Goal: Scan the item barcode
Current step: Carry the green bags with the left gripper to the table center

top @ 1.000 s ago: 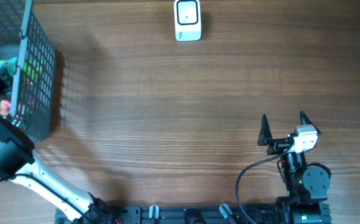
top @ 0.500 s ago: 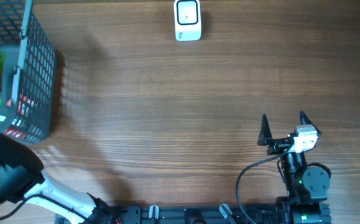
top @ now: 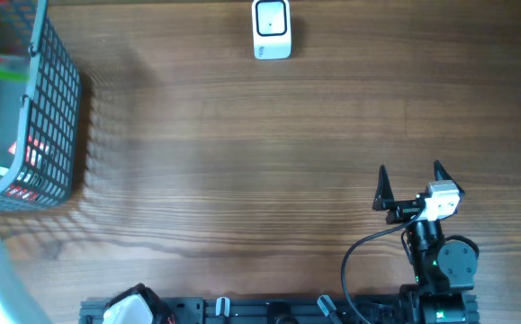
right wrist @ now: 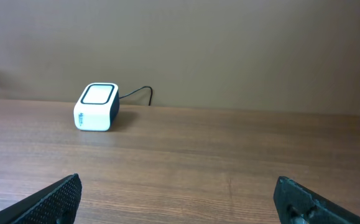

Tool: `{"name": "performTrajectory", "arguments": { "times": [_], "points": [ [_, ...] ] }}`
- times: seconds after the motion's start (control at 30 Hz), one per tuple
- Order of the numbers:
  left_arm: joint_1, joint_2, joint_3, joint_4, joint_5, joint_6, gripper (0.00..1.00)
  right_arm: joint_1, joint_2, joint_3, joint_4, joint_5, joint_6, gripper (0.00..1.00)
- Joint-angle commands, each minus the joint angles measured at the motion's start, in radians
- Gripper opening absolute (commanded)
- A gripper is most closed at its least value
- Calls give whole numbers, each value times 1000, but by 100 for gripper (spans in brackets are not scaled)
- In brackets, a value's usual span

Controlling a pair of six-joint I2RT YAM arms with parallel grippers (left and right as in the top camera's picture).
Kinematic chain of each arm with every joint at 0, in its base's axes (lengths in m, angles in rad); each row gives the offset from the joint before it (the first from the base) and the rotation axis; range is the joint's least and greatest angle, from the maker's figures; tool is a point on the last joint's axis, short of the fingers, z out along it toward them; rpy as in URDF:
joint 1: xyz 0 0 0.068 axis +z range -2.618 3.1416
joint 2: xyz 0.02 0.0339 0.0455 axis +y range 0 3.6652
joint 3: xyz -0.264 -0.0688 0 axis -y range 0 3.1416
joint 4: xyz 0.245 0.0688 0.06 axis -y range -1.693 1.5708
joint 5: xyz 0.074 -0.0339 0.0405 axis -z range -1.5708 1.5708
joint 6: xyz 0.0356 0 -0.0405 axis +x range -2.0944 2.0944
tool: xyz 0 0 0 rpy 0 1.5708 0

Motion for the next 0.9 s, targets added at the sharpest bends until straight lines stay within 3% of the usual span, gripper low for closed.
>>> {"name": "performTrajectory", "arguments": {
  "times": [0.0,0.07,0.13,0.17,0.33,0.5,0.53,0.57,0.6,0.63,0.7,0.87],
  "points": [
    [-227,5,0,-184,40,-37,4,-4,-5,-1,2,-9,-5,100],
    [-422,80,-48,-326,-60,-35,4,-4,-5,-1,2,-9,-5,100],
    [-518,142,-105,-334,-101,-35,4,-4,-5,-1,2,-9,-5,100],
    [-616,221,-180,-313,-102,-35,4,-4,-5,-1,2,-8,-5,100],
    [-848,454,-399,-100,-101,-130,4,-4,-5,-1,2,-8,-4,99],
    [-990,619,-461,75,-134,-204,4,-4,-5,-1,2,-8,-5,100],
    [-1004,633,-460,76,-154,-203,14,-4,-5,-1,2,-8,-5,100],
    [-1016,639,-461,53,-189,-192,56,-4,-5,-1,2,-8,-4,100],
    [-1017,639,-460,32,-203,-171,76,-4,-5,-1,2,-9,-5,100],
    [-1017,639,-460,16,-199,-106,88,-4,-5,-1,2,-8,-5,100],
    [-1017,639,-460,-39,-179,-13,99,-4,-5,-1,2,-8,-5,100],
    [-1027,639,-460,-123,-166,68,100,-4,-5,-1,2,-8,-5,100]
  ]
}}
